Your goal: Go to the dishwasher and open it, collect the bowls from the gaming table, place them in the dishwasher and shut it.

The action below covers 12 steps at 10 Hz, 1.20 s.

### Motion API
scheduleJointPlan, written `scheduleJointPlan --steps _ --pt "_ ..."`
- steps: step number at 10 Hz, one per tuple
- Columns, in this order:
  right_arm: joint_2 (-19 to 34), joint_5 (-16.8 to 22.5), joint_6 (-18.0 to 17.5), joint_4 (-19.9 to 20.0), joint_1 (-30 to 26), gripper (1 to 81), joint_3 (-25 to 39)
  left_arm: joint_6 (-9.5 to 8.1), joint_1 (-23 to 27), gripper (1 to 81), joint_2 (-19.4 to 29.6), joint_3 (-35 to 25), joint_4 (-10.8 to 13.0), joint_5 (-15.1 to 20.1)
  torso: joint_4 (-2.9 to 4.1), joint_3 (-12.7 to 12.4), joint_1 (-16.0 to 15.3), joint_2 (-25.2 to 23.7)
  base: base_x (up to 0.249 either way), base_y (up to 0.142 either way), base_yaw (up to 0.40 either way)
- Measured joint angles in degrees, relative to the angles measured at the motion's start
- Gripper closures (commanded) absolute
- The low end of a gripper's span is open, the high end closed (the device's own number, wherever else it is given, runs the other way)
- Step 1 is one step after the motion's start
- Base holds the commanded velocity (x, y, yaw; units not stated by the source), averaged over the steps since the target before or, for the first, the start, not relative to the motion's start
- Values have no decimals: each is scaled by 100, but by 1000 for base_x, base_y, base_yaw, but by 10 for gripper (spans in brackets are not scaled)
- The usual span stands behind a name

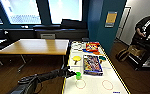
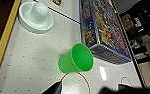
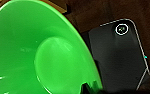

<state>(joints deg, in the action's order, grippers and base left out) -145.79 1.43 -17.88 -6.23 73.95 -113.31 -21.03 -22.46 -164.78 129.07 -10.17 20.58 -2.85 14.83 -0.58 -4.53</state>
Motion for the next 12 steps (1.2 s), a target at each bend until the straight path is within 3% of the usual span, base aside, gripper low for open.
scheduleJointPlan --steps 3,10,11,12 --pt "0 -11 -11 1 -35 811 -37 0 57 10 -178 65 35 -43 0 175 -4 5 0 0 0" --pt "-5 -9 -11 0 -33 811 -37 6 61 10 -631 315 55 -95 0 170 -4 6 0 0 0" --pt "-5 -9 -11 0 -30 811 -39 129 61 10 -581 310 69 -115 0 170 -4 6 0 0 0" --pt "-5 -9 -11 0 -30 811 -39 435 63 10 -479 212 122 -138 0 170 -4 6 0 0 0"
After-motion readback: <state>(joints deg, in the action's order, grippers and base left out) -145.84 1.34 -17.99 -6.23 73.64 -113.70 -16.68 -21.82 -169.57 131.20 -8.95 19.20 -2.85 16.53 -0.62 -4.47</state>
